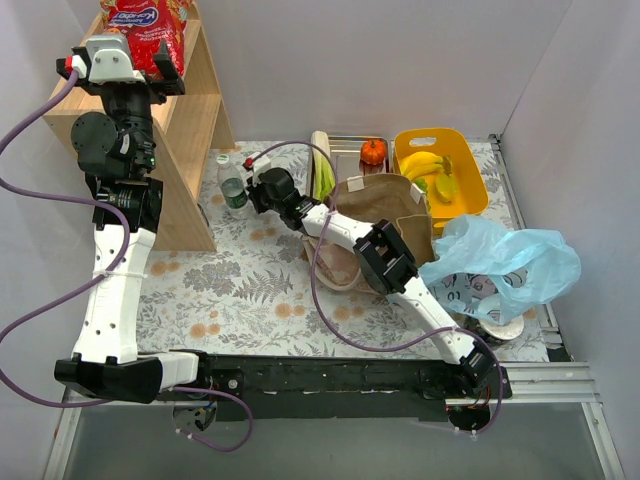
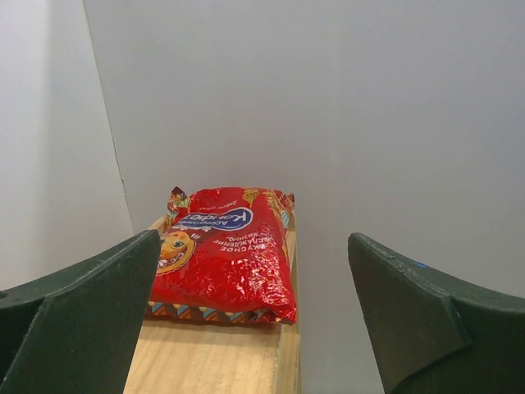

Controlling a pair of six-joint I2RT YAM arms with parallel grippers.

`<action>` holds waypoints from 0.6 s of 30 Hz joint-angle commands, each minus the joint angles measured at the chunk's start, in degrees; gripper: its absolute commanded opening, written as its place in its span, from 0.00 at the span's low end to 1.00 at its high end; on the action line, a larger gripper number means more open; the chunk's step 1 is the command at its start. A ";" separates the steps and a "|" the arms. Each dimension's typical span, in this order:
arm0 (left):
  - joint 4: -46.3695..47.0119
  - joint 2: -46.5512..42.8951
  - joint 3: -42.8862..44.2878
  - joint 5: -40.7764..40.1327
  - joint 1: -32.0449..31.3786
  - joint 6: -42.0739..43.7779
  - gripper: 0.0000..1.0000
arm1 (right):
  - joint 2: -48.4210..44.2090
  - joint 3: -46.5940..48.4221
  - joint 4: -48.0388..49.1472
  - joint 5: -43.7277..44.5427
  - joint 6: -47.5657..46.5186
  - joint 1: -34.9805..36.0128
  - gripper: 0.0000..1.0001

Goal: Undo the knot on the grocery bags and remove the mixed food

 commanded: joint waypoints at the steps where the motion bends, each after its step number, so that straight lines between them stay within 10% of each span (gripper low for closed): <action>1: -0.38 -1.67 -0.38 -0.59 0.33 1.21 0.98 | 2.57 2.89 5.17 -3.52 1.31 1.30 0.01; 13: -0.38 -1.06 0.16 0.20 0.33 2.34 0.98 | -9.42 -8.34 6.23 1.31 0.97 -0.63 0.01; 18: 1.82 -2.29 -4.50 1.95 0.33 6.13 0.98 | -24.20 -18.79 3.44 -3.69 -10.07 -1.42 0.56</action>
